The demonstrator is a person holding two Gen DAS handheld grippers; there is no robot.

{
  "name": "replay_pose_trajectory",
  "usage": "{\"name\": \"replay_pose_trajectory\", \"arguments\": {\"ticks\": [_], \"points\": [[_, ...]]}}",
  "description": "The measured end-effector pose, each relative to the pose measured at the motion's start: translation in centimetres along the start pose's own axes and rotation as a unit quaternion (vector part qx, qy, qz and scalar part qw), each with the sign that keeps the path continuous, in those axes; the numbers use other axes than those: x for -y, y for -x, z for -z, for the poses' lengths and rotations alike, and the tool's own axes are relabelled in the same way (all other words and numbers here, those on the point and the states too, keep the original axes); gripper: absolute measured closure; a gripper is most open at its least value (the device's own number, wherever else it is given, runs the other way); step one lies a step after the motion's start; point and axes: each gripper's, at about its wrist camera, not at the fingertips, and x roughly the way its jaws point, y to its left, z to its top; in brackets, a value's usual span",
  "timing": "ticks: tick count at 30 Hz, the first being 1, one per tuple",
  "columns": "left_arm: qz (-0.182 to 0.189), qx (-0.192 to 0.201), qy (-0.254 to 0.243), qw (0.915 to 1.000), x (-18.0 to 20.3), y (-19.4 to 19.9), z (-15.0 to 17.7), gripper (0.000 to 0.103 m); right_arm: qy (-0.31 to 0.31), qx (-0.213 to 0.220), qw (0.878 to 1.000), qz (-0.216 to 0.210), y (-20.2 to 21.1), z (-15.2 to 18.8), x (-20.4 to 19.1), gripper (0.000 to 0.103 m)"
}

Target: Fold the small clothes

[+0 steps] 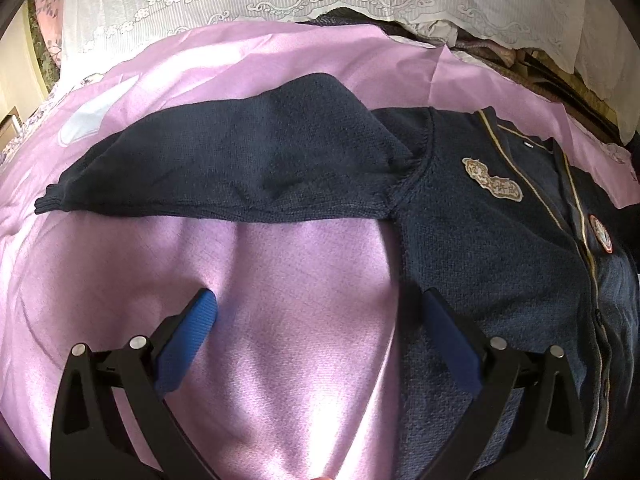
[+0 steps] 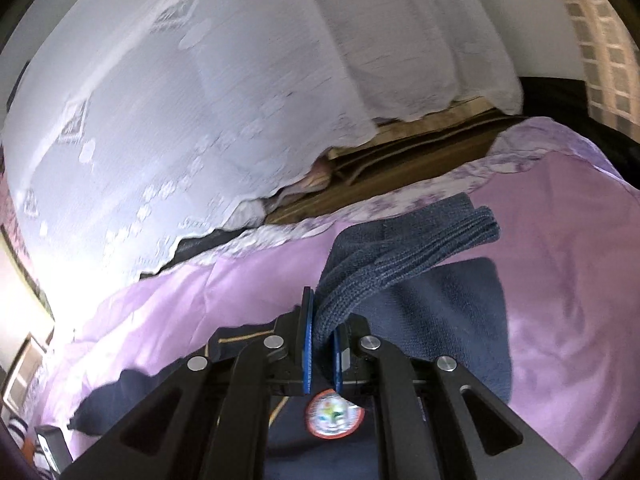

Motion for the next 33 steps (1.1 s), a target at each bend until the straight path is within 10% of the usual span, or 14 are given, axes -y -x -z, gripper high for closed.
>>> {"name": "replay_pose_trajectory", "arguments": {"ticks": [24,29,33], "points": [[0.0,0.0,-0.001,1.0,0.0,-0.1,-0.2,0.004,0.214,-0.16,0.964,-0.015,-8.5,8.9,-9.5,0.091],[0.0,0.0,-0.001,1.0,0.0,-0.2,-0.2,0.004,0.248,-0.178,0.952,-0.035,-8.5,10.2,-10.7,0.047],[0.001,0.0,0.0,1.0,0.0,-0.2,-0.2,0.004,0.27,-0.146,0.948,-0.089,-6.1,10.5,-11.7,0.046]]}}
